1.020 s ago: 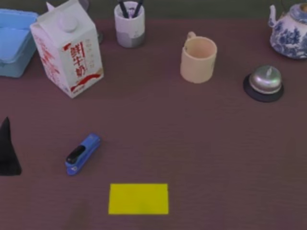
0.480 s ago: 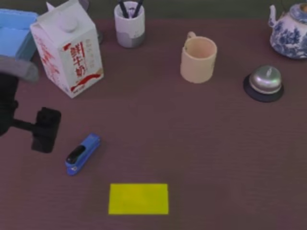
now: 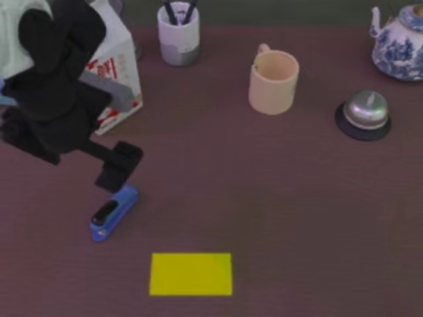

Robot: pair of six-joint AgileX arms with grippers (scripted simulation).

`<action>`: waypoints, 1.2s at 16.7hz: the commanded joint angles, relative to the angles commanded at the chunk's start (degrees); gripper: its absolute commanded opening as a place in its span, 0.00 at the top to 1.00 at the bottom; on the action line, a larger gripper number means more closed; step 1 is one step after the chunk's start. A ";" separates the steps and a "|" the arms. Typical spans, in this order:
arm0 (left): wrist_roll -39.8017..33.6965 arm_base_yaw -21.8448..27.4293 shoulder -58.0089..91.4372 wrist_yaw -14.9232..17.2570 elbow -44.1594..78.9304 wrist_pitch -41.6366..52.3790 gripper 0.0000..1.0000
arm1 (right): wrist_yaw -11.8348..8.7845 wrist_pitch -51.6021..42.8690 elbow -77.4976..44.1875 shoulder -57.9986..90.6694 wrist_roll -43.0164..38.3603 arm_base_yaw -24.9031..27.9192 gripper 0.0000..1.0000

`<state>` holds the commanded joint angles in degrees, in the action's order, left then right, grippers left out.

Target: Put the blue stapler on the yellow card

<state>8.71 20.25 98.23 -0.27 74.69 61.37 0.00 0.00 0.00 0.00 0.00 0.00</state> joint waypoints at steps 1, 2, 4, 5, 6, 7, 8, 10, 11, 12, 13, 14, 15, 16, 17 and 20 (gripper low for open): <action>0.22 0.53 2.59 -0.03 2.16 1.48 0.00 | 0.00 0.00 0.00 0.00 0.00 0.00 0.00; 0.39 0.95 4.58 -0.04 3.91 2.66 0.00 | 0.00 0.00 0.00 0.00 0.00 0.00 0.00; 0.61 1.48 6.79 -0.07 6.02 4.05 0.00 | 0.00 0.00 0.00 0.00 0.00 0.00 0.00; 0.65 1.55 7.11 -0.08 6.35 4.26 0.00 | 0.00 0.00 0.00 0.00 0.00 0.00 0.00; 0.65 1.55 7.11 -0.08 6.35 4.26 0.00 | 0.00 0.00 0.00 0.00 0.00 0.00 0.00; 0.65 1.55 7.11 -0.08 6.35 4.26 0.00 | 0.00 0.00 0.00 0.00 0.00 0.00 0.00; 0.65 1.55 7.11 -0.08 6.35 4.26 0.00 | 0.00 0.00 0.00 0.00 0.00 0.00 0.00; 0.62 1.27 7.01 -0.07 6.07 3.97 0.00 | 0.00 0.00 0.00 0.00 0.00 0.00 0.00; 0.69 1.32 7.31 -0.07 5.53 3.23 0.00 | 0.00 0.00 0.00 0.00 0.00 0.00 0.00; 0.76 1.36 7.81 -0.07 4.65 1.95 0.00 | 0.00 0.00 0.00 0.00 0.00 0.00 0.00; 0.82 1.38 8.48 -0.07 3.50 0.16 0.00 | 0.00 0.00 0.00 0.00 0.00 0.00 0.00; 0.86 1.39 9.28 -0.07 2.13 -2.06 0.00 | 0.00 0.00 0.00 0.00 0.00 0.00 0.00; 0.90 1.38 10.18 -0.06 0.63 -4.57 0.00 | 0.00 0.00 0.00 0.00 0.00 0.00 0.00; 0.92 1.36 11.15 -0.06 -0.95 -7.19 0.00 | 0.00 0.00 0.00 0.00 0.00 0.00 0.00; 0.94 1.33 12.14 -0.05 -2.53 -9.83 0.00 | 0.00 0.00 0.00 0.00 0.00 0.00 0.00; 1.01 1.31 14.52 -0.04 -6.34 -15.96 0.00 | 0.00 0.00 0.00 0.00 0.00 0.00 0.00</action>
<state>9.73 21.56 112.76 -0.31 68.35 45.41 0.00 0.00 0.00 0.00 0.00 0.00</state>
